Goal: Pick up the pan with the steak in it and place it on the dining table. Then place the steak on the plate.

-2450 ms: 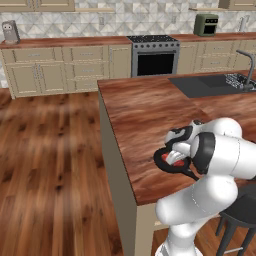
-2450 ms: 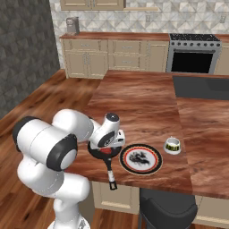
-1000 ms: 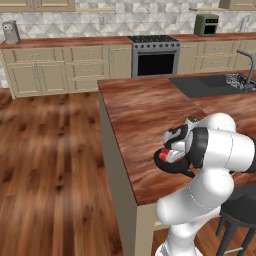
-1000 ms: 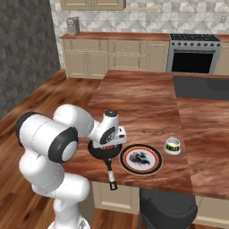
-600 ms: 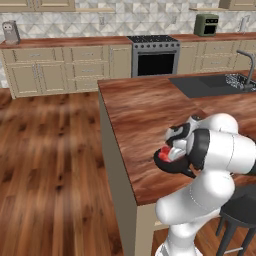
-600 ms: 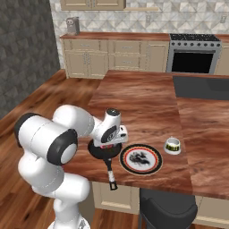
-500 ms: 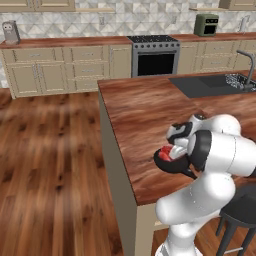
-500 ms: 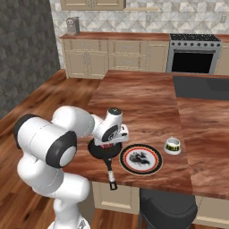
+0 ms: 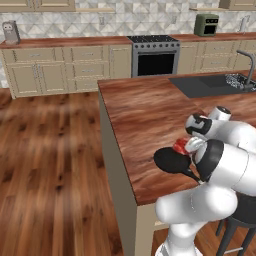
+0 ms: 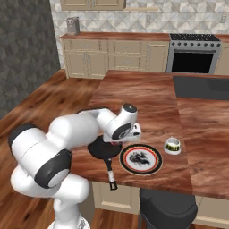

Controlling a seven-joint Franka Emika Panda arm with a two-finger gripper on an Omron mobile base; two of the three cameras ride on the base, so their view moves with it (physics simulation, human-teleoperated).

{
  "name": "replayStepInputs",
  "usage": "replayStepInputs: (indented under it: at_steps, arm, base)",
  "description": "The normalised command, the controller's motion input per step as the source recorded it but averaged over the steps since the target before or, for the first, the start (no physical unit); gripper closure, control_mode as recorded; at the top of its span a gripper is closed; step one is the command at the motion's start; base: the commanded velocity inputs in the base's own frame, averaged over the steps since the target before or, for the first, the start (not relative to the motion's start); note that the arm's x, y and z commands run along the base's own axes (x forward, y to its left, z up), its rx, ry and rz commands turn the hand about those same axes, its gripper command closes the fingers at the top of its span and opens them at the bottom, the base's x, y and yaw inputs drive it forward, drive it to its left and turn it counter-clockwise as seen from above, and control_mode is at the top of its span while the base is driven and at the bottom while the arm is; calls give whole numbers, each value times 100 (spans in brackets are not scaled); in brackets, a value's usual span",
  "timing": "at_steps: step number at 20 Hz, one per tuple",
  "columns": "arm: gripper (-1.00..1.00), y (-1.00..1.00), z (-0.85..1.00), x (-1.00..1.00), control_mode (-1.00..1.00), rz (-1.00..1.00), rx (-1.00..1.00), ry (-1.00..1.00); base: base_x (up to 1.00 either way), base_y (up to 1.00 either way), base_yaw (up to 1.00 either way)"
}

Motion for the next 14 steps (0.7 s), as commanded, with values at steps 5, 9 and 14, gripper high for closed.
replayStepInputs:
  at_steps: [5,9,14]
  arm:
    - [100,-72,16,-45,-100,-12,1,4]
    - [100,-73,0,-45,-100,-11,0,5]
    - [100,-14,-1,-9,-100,-1,0,0]
  base:
    - [0,0,0]
    - [0,0,0]
    - [0,0,0]
